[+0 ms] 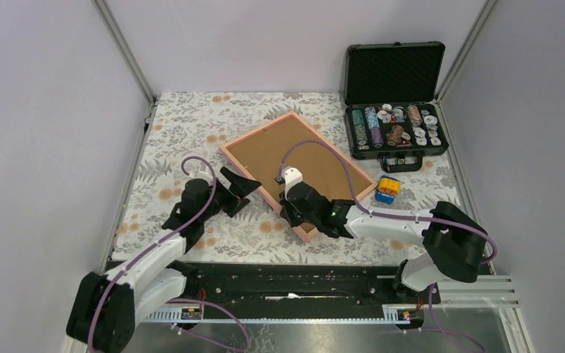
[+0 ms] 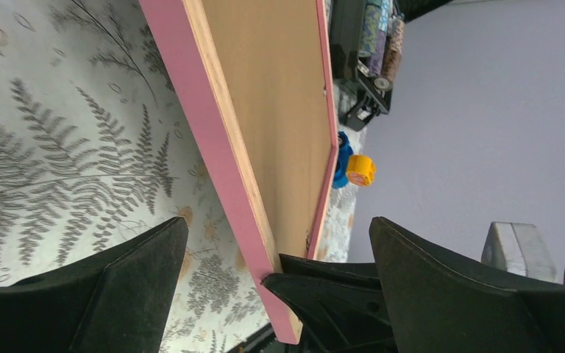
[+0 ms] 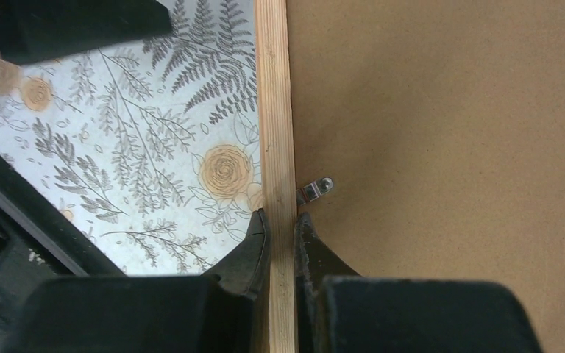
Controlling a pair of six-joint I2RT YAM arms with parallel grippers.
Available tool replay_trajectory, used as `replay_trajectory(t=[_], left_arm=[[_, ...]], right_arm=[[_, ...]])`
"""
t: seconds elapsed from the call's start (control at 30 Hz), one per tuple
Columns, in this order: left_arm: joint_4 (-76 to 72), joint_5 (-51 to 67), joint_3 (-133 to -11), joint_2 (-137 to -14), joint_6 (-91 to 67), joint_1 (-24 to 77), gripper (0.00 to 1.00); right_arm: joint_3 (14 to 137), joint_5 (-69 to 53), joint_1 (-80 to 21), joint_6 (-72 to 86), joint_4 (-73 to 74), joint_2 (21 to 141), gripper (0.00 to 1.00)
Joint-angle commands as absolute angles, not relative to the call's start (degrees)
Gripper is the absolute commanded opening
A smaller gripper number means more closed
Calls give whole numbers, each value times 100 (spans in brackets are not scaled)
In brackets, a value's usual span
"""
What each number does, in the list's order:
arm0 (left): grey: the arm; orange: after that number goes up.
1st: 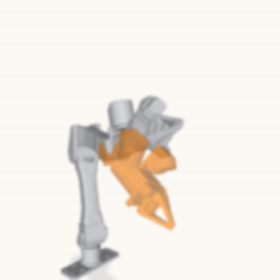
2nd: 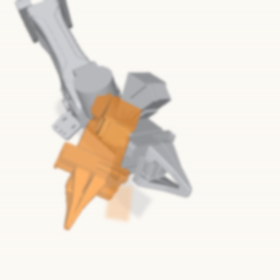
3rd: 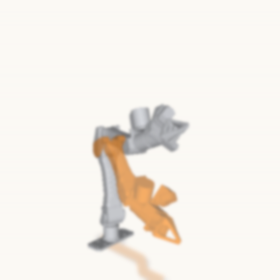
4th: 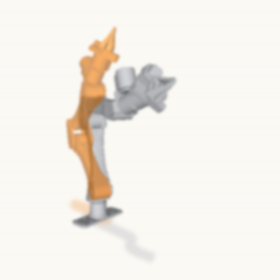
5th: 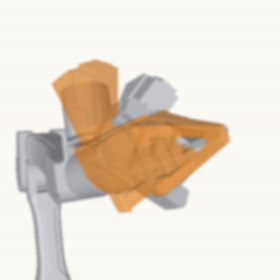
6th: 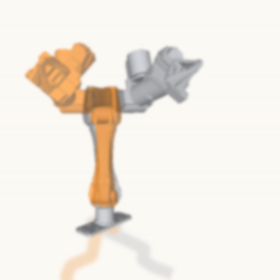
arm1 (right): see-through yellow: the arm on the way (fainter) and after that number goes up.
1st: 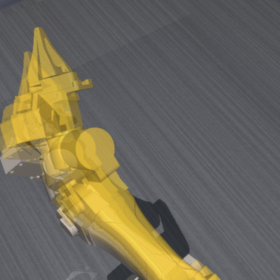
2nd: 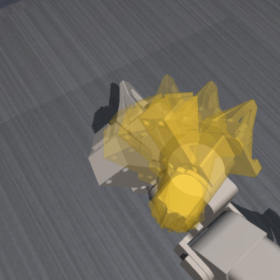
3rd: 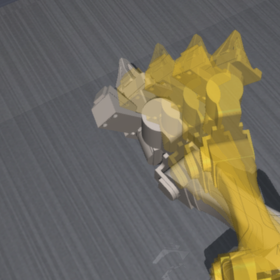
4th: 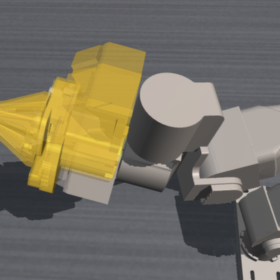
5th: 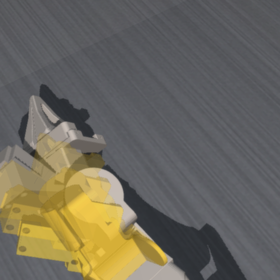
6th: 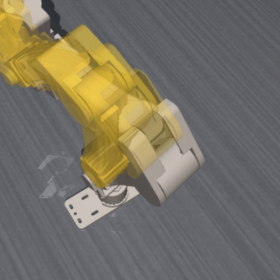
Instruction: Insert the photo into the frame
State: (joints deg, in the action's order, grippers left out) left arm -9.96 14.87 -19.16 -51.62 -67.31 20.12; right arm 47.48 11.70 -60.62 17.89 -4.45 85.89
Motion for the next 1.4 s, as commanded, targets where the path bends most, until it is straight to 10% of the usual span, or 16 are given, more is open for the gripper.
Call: replay_trajectory(t=[0.0, 0.17, 0.67, 0.8, 0.97, 1.37], left_arm=[[-2777, 1972, -1779, -5717, -7349, 2147, 99], [-3202, 1779, -1794, -6335, -7365, 2375, 95], [-2829, 1471, -2312, -6939, -6845, 2442, 37], [-2582, 1476, -2432, -6871, -6759, 2414, 15], [-1730, 1511, -2686, -6577, -6585, 2232, 8], [772, 1645, -3230, -5249, -6547, 1642, 0]], right_arm=[[5253, 973, -6033, 2217, -777, 8218, 0], [5466, 894, -6011, 2185, -668, 8164, 0], [5524, 511, -6005, 1521, -302, 7974, 5], [5491, 74, -6012, 1089, -134, 7935, 26], [5249, -830, -6054, 198, 283, 7445, 82], [3657, 995, -7507, -1843, -974, 6401, 100]])
